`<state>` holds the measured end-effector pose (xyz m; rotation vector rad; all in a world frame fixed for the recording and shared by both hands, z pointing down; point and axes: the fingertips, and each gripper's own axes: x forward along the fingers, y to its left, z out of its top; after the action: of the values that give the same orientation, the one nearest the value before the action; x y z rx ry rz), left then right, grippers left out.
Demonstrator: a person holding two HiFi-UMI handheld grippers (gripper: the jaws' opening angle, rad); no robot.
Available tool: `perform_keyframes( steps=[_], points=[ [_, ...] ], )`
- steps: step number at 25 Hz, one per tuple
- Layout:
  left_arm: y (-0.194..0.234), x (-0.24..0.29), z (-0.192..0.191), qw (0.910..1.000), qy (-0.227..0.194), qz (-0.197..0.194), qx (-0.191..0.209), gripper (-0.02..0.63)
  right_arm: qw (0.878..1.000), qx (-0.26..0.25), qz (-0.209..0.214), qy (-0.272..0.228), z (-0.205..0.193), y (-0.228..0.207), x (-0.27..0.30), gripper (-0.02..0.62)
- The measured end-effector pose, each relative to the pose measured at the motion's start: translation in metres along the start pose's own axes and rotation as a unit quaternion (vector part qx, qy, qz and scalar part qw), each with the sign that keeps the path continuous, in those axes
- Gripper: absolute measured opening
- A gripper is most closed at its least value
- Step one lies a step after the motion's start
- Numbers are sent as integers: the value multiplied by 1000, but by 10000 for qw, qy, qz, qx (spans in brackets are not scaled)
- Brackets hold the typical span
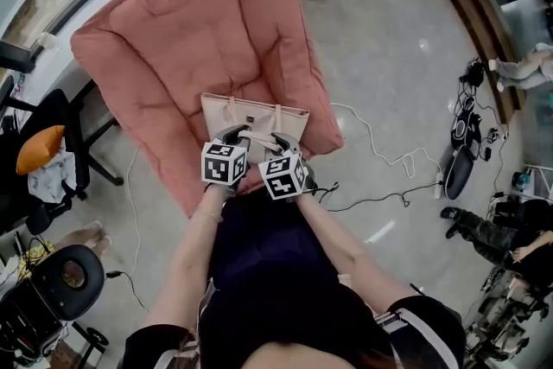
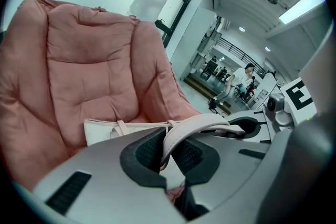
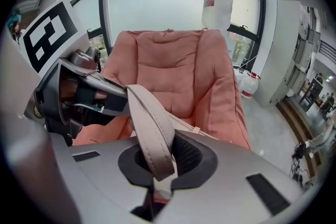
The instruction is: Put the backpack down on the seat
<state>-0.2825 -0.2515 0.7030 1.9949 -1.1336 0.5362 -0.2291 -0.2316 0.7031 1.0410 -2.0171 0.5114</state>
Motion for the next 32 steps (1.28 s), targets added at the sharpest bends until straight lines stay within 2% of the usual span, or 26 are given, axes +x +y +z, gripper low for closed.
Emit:
perform_keyframes(
  steps=[5, 10, 13, 14, 15, 16, 18, 21, 26, 32],
  points=[
    [3, 9, -17, 9994, 339, -69, 70, 17, 9997, 82, 97, 197, -13, -2, 11, 34],
    [4, 10, -9, 9995, 229, -81, 193, 17, 9998, 118, 161, 77, -7, -2, 12, 34],
    [6, 8, -3, 9987, 193, -40, 479, 22, 9997, 64, 212, 75, -4, 2, 14, 55],
    [7, 8, -3, 9978, 242, -11, 611, 34, 9996, 45, 253, 120, -5, 4, 16, 142],
    [8, 8, -4, 9969, 328, 1, 713, 106, 9994, 36, 292, 178, -7, 4, 17, 220],
    [8, 8, -8, 9960, 439, 1, 784, 238, 9992, 32, 319, 232, -9, 4, 18, 244],
    [11, 7, -18, 9935, 680, 25, 918, 282, 9989, -17, 338, 324, -15, 3, 19, 276],
    [19, 3, -38, 9883, 1045, 97, 1106, 310, 9975, -244, 421, 508, -25, 5, 20, 291],
    [32, -7, -67, 9834, 1441, 135, 1096, 328, 9942, -389, 618, 785, -42, 12, 19, 293],
    [36, -24, -94, 9814, 1629, 104, 1011, 328, 9908, -513, 746, 1003, -66, 17, 1, 293]
  ],
)
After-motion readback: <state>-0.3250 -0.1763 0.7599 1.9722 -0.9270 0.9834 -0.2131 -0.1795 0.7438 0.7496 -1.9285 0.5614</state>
